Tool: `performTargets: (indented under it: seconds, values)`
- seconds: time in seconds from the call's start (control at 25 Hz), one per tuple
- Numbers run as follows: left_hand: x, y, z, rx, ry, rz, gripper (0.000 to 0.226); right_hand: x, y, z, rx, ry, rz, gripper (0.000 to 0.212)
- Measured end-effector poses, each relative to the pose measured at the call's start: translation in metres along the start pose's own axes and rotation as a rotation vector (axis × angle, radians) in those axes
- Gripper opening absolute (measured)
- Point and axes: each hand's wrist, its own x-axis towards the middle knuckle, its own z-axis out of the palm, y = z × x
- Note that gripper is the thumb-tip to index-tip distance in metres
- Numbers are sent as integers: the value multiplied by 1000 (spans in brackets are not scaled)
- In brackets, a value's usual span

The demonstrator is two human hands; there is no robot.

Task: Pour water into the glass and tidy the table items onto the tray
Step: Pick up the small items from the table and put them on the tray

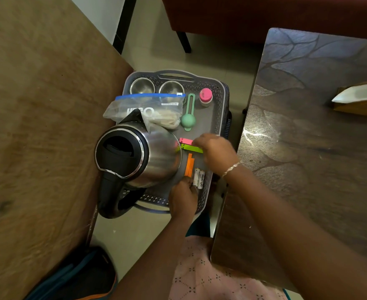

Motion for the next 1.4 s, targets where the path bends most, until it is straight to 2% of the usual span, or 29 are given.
performTargets:
  seconds: [0.08,0.12,0.16,0.24,0.36,0.44,0.6,0.84,1.04,1.32,1.4]
  values:
    - [2,0,2,52,13,27,17,-24,16,-7,96,390,26,30]
    - [1,1,2,101,19,38,17,-37,25,-9,97,516,61,31]
    - [-2,5,1,167,36,52,18,-50,35,-9,81,573,101,35]
    - [-10,15,-3,267,151,135,21,-76,53,-7,14,619,181,35]
    - [-18,37,-1,346,390,442,26,-107,81,2,-87,619,260,33]
    - [-24,64,11,406,437,660,26,-127,104,4,-129,620,277,36]
    - [-51,136,54,453,456,952,32,-169,149,-10,-174,652,333,41]
    - [-100,223,148,374,386,1317,35,-261,240,-41,-200,786,456,38]
    - [-127,294,206,426,207,1511,44,-347,321,-81,-234,833,631,41]
    - [-155,423,291,484,-48,1605,40,-448,447,-149,-199,817,1015,47]
    - [-159,460,312,540,-83,1606,37,-466,482,-166,-87,722,1153,67]
